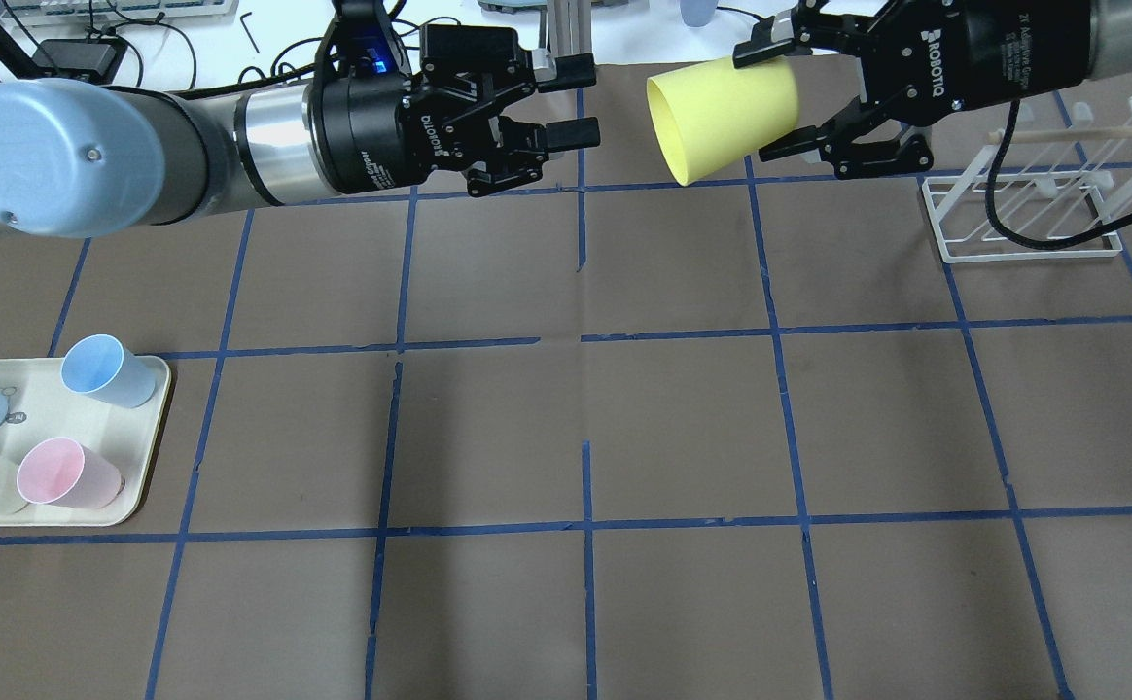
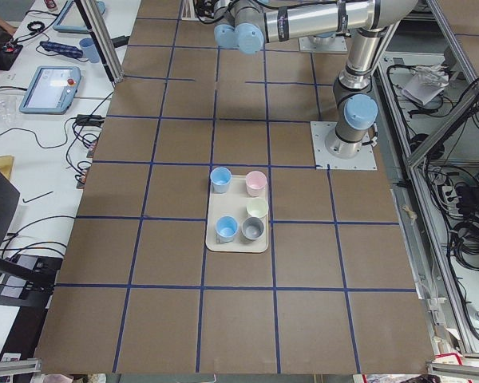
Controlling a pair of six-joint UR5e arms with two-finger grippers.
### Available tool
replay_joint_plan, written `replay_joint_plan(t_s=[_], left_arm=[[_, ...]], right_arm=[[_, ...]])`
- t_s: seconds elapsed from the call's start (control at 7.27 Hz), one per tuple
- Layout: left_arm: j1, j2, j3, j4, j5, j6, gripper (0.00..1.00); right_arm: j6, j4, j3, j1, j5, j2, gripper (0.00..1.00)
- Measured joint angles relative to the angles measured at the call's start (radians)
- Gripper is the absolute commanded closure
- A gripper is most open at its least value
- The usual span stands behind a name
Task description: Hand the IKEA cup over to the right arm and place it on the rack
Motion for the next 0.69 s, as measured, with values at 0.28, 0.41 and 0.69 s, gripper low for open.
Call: replay_joint_plan(t_s=[0.28, 0.41, 0.69], left_arm=[[0.037, 0.009, 0.006, 0.004, 0.068, -0.007, 0.37], [0.072, 0.014, 0.016, 0.013, 0.156, -0.018, 0.36], [0.139, 0.014, 0.031, 0.114, 0.398, -0.092, 0.34]], right_arm=[[0.015, -0.115, -0.006, 0.000, -0.177, 0.002, 0.67], [0.015, -0.192, -0.004, 0.003, -0.288, 0.001, 0.77], [-0.034, -0.280, 0.002, 0.012, -0.518, 0.001, 0.85]])
